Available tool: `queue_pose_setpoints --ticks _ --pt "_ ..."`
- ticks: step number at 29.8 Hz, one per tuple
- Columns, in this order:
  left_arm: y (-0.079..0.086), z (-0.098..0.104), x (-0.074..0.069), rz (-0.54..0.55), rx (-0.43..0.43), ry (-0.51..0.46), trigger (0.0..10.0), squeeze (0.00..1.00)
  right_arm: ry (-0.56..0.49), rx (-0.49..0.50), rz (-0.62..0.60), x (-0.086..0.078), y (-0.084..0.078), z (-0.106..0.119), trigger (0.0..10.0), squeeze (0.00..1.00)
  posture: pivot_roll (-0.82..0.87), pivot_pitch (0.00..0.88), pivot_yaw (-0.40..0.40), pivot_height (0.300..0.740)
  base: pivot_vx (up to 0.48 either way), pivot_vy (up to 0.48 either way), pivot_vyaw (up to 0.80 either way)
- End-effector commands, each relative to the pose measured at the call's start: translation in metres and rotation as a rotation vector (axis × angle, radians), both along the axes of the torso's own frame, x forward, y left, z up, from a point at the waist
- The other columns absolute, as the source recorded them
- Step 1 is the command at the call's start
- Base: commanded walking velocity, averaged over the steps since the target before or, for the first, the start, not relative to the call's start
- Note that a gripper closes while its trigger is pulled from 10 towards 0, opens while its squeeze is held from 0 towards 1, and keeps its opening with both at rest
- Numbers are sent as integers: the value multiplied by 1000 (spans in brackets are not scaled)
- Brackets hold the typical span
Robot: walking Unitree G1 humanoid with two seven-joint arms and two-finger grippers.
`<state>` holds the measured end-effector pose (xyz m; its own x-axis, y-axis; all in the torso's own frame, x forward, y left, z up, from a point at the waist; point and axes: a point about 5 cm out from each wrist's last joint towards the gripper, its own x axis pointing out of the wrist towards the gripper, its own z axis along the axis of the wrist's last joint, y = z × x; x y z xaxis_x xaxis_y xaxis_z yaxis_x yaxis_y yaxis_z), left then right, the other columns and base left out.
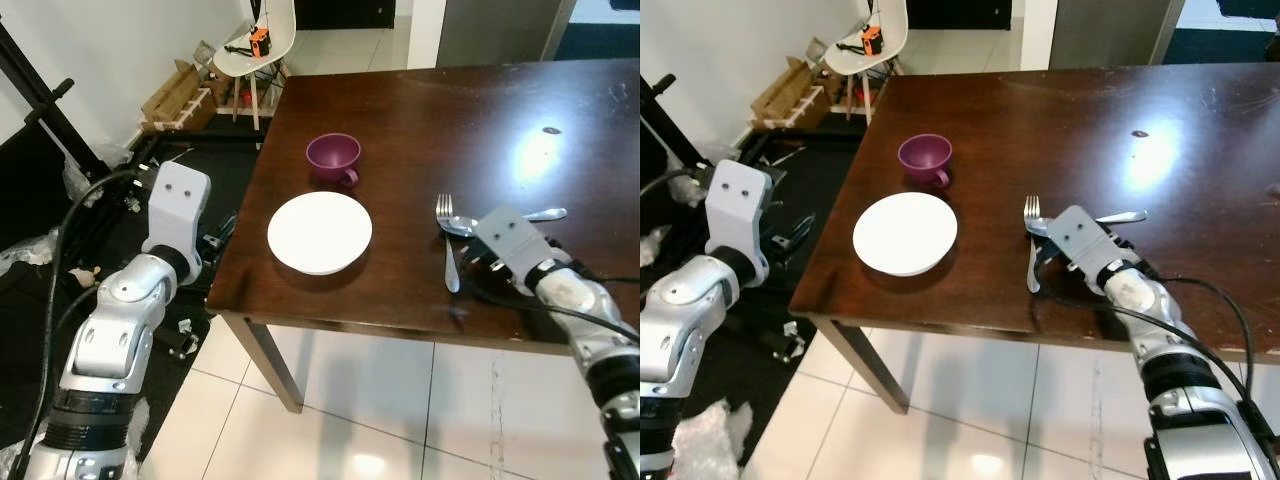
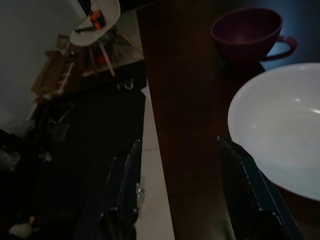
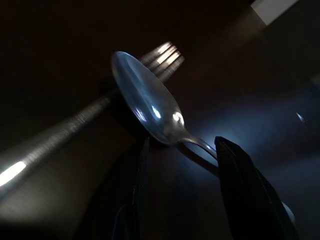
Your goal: Setting the table
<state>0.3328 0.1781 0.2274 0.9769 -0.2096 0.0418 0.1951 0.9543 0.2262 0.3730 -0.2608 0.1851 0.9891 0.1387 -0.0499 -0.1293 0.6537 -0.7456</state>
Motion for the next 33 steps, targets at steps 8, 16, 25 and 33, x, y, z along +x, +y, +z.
queue_pose_setpoints --ticks 8,16,25,33 --pt "10 0 -3 26 15 17 10000 0 154 -48 -5 -1 1 -26 275 0 143 147 264 740 0 0 0" --pt "14 1 -5 36 25 14 10000 0 188 -16 -41 -1 -5 -30 0 0 156 134 262 740 0 0 0" --pt "13 2 -4 33 29 11 10000 0 162 17 -60 1 -6 -25 0 0 147 123 266 740 0 0 0" --pt "10 0 -3 24 24 14 10000 0 44 142 -137 6 -17 0 0 0 130 117 265 740 0 0 0"
